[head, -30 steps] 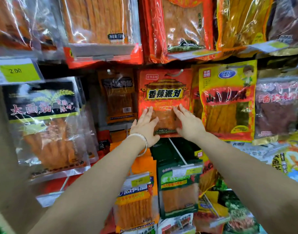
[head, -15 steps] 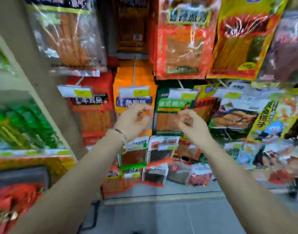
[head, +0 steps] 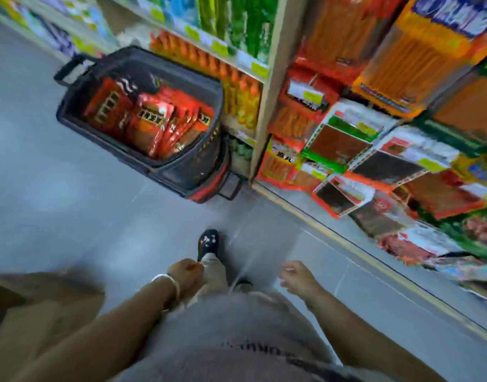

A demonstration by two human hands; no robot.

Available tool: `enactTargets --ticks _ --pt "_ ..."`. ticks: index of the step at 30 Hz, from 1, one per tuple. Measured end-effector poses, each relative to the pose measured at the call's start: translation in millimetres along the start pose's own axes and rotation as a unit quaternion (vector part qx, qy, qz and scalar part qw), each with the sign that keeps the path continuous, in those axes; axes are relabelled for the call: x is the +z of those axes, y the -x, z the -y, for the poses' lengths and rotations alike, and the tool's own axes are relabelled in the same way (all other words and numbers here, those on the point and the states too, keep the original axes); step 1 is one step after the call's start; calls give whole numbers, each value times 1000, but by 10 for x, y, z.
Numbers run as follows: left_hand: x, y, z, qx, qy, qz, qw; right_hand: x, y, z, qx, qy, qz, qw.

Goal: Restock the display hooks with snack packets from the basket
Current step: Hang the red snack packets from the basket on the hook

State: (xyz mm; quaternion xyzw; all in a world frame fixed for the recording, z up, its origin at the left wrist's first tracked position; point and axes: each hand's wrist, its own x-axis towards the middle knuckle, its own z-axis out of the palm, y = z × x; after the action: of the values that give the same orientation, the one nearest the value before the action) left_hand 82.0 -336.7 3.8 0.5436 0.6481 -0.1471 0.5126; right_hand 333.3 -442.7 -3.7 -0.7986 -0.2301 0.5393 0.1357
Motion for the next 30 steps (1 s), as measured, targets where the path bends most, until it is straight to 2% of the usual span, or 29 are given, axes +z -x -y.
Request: enactTargets --ticks 4,7,11,16,23,27,30 --pt "-265 -64 347 -37 87 -64 993 292 -219 215 0 122 72 990" --pt "-552 -194 504 -78 185 -81 976 416 -396 552 -2 162 88 983" --pt "-1113 -520 666 -99 217 -81 968 671 -707 1214 -13 195 112 974" --pt "-2180 -1032 710 -90 271 -60 957 1142 -1061 2370 -40 142 112 983" --pt "-3525 -1565 594 -31 314 -103 943 1821 -1410 4089 -119 83 137 980" --pt "-3984 -1846 431 -14 368 -146 918 2118 -1725 4875 -166 35 124 978" --pt "-4209 -2075 292 -4 426 -179 887 2397 -2085 5416 -148 10 138 979"
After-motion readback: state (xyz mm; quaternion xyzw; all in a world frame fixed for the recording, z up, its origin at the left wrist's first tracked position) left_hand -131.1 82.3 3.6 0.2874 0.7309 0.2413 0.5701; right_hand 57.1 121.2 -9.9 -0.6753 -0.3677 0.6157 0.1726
